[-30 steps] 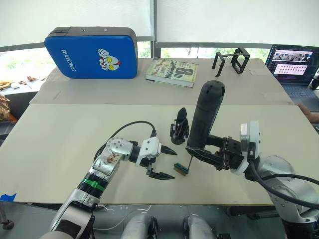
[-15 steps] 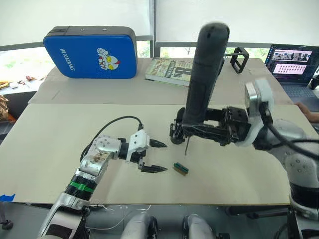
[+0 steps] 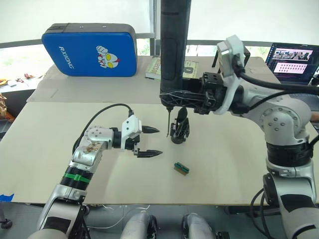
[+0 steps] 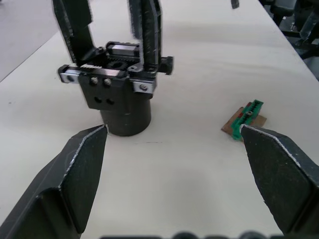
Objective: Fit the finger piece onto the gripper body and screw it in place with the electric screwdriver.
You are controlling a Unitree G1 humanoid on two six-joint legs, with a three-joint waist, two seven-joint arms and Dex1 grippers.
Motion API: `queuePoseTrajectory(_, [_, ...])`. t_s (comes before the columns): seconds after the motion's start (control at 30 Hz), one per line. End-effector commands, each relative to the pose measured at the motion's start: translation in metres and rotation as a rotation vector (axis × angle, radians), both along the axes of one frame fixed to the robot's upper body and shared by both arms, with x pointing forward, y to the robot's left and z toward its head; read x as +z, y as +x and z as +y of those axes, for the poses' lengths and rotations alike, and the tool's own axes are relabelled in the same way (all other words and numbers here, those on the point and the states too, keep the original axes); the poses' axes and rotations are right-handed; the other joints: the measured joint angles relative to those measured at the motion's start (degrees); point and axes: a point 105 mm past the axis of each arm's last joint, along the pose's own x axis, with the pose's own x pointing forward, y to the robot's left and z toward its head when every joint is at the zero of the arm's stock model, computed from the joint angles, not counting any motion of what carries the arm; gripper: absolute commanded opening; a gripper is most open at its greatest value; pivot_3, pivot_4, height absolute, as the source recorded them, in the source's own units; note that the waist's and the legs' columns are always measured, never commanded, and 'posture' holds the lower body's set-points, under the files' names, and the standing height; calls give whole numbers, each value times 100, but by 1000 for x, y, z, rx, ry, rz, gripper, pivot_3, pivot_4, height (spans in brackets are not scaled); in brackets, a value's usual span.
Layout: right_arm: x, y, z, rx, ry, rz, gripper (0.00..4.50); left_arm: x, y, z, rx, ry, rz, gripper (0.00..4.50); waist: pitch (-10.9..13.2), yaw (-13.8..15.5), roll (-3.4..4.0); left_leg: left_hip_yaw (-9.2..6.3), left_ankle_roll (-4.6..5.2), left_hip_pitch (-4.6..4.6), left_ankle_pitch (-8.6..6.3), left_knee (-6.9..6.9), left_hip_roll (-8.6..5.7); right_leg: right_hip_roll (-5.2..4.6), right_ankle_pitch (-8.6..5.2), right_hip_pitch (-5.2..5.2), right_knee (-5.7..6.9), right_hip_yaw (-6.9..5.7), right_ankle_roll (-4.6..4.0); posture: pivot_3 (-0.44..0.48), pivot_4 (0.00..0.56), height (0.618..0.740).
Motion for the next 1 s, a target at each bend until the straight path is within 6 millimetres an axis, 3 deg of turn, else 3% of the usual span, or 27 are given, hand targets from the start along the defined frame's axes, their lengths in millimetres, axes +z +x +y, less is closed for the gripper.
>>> queuePoseTrajectory(0.03, [16, 3, 2, -14, 10, -87, 1922, 11, 8, -1, -4, -6, -52, 4500, 0, -1, 0, 1, 0, 0, 0, 0, 0, 1, 0, -1, 0, 0, 0, 0, 150, 740])
queuePoseTrajectory(0.4, [12, 32, -6, -96, -43, -76, 1922, 6, 23, -10, -33, 17, -49, 4500, 0, -55, 0, 9, -3, -2, 2, -2, -3, 7, 0, -3, -5, -1, 2, 0, 150, 740])
queuePoseTrajectory(1.0, [11, 36, -8, -107, -43, -62, 1922, 2, 34, -24, -49, 22, -47, 4500, 0, -122, 0, 10, -3, -3, 2, -4, -4, 6, 0, -5, -6, -1, 2, 0, 150, 740])
